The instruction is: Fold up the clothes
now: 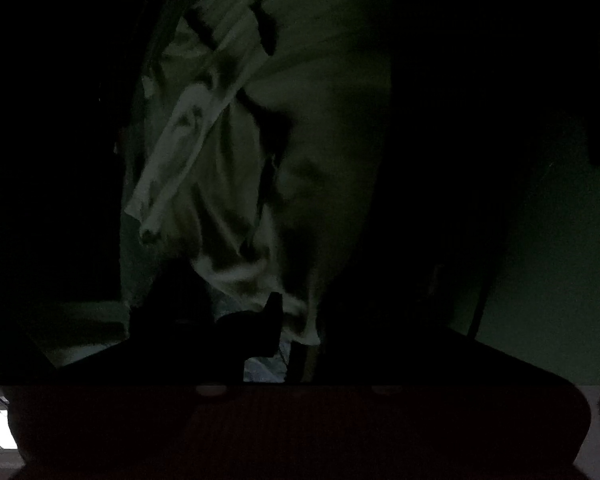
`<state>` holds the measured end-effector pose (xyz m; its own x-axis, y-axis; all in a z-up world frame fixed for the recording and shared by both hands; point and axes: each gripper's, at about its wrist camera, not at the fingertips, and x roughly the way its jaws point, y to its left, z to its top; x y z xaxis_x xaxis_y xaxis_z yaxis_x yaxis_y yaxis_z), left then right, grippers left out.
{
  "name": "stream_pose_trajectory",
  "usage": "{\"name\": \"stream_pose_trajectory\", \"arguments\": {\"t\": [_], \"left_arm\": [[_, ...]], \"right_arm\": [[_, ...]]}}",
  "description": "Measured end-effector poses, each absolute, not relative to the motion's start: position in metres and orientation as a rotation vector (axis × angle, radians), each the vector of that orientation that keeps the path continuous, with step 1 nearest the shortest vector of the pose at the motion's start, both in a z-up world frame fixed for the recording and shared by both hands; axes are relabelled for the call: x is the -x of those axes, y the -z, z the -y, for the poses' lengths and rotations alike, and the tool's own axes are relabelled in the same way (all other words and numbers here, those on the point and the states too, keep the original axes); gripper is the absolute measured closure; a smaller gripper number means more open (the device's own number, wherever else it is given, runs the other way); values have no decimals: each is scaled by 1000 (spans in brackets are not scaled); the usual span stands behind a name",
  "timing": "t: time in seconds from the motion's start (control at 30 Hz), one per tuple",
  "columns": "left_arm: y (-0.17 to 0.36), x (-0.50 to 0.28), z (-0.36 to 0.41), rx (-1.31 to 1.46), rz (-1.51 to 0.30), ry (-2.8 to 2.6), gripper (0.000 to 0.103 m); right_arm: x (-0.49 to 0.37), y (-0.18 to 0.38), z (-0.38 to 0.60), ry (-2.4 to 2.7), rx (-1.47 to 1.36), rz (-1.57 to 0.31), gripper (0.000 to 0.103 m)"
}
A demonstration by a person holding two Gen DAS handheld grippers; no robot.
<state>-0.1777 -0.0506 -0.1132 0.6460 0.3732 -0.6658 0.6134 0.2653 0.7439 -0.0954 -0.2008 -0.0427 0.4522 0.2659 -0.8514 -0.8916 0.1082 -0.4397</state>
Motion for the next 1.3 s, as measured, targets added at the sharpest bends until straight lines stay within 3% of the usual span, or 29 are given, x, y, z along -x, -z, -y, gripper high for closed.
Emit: {"name": "stream_pose_trajectory", "arguments": {"t": [0.27, 0.3, 0.43, 0.57, 0.6, 0.67, 1.3], "left_arm": [[108, 174, 48, -1298, -950, 225, 88], [105, 170, 47, -1267, -965, 221, 89], [93, 152, 36, -1111, -1046, 256, 98], [84, 140, 23, -986, -1095, 295, 100], [82, 138, 21, -953, -1100, 296, 101], [77, 135, 17, -901, -1085, 275, 102], [9, 101, -35, -399, -1031, 44, 102]], "right_arm": [[102, 65, 172, -1022, 1273, -746, 24], [98, 69, 171, -1019, 1272, -783, 39], [84, 64, 171, -1034, 1186, -849, 47], [71, 52, 179, -1062, 1050, -884, 71], [70, 51, 181, -1061, 1028, -883, 89], [68, 47, 183, -1057, 983, -882, 99], [46, 3, 218, -831, 641, -782, 101]]}}
